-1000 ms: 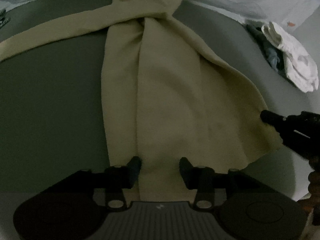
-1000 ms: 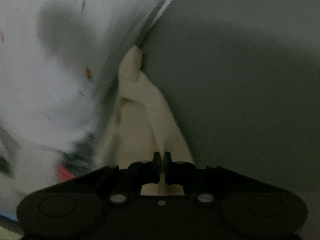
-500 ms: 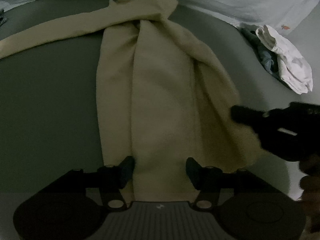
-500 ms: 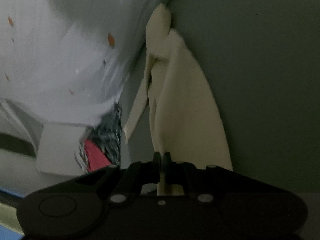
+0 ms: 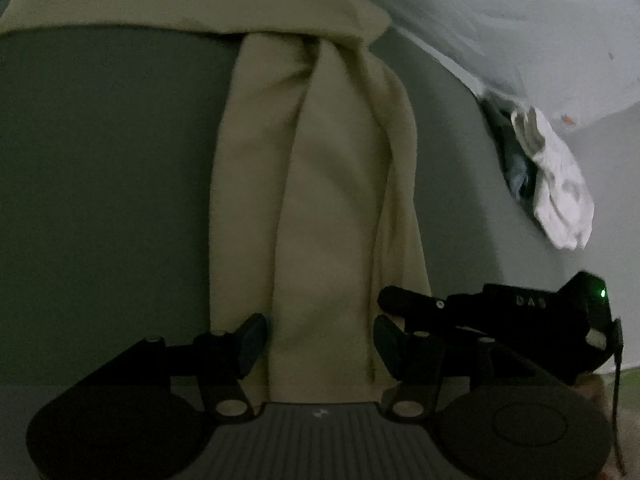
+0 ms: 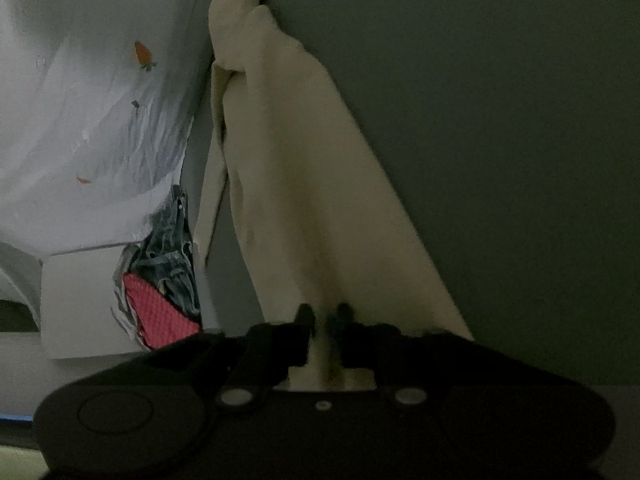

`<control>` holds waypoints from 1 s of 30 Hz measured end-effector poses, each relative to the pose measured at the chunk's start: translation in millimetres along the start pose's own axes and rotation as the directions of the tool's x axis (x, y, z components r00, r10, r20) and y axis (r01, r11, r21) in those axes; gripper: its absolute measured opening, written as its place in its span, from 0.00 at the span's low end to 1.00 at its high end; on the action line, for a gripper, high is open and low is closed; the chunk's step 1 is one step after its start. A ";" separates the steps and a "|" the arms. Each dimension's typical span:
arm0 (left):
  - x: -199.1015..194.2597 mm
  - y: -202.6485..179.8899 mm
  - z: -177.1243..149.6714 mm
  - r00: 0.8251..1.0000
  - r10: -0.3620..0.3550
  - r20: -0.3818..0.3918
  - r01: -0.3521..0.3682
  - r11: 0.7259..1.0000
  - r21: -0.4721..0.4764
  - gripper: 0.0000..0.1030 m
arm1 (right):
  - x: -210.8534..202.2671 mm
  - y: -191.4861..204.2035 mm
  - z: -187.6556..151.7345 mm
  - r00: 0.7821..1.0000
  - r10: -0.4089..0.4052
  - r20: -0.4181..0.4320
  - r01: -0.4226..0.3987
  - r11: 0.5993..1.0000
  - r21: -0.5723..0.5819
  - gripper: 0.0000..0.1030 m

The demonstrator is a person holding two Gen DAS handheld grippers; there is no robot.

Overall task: Fold clothes
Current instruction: 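Lift the hem with the right tool and fold it toward the collar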

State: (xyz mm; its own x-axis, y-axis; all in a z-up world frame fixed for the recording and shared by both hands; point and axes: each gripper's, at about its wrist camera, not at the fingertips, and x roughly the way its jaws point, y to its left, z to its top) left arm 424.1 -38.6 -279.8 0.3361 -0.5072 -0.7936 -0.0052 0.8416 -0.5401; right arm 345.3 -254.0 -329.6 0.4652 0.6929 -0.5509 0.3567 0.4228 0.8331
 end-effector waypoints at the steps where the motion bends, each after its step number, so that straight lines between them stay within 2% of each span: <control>1: -2.4 2.0 0.8 1.000 0.000 0.001 0.000 1.000 -0.007 0.59 | 0.0 3.4 1.3 1.000 -0.005 -0.003 0.005 1.000 -0.009 0.25; 3: -9.0 6.0 3.3 1.000 0.010 0.013 -0.009 1.000 -0.016 0.59 | 1.5 9.9 3.1 1.000 -0.013 -0.001 0.013 1.000 -0.029 0.33; 6: -25.2 14.4 12.3 0.995 0.055 0.084 -0.053 0.998 -0.033 0.59 | 0.5 13.0 8.3 1.000 -0.008 0.022 0.009 0.998 -0.058 0.37; 11: -56.1 50.4 32.5 0.971 0.117 0.210 -0.083 0.983 -0.163 0.59 | -5.2 21.1 22.3 0.995 0.065 0.070 -0.062 0.997 -0.045 0.42; 14: -69.9 78.4 47.0 0.950 0.179 0.256 -0.117 0.964 -0.239 0.59 | -6.1 26.0 35.9 0.993 0.058 0.103 -0.053 0.997 -0.054 0.42; 17: -83.9 108.6 62.5 0.922 0.256 0.291 -0.162 0.937 -0.310 0.59 | -0.8 34.5 53.2 0.991 0.040 0.131 -0.031 0.997 -0.075 0.42; 23: -104.7 161.6 96.5 0.872 0.365 0.327 -0.192 0.868 -0.457 0.61 | 19.3 59.2 100.5 0.985 -0.002 0.173 0.018 0.996 -0.091 0.42; 27: -106.5 185.5 121.0 0.860 0.391 0.329 -0.182 0.836 -0.517 0.61 | 27.8 68.5 134.9 0.980 -0.018 0.196 0.032 0.997 -0.066 0.42; 30: -101.4 195.7 141.6 0.851 0.415 0.322 -0.212 0.833 -0.512 0.63 | 36.7 73.1 164.2 0.977 -0.031 0.209 0.042 0.998 -0.048 0.42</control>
State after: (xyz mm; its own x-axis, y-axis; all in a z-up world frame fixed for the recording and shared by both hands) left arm 522.4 203.8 -265.4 0.5871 -0.0228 -0.8092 -0.5575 0.7134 -0.4246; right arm 521.4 -293.6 -297.2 0.6128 0.5423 -0.5748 0.3368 0.4788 0.8107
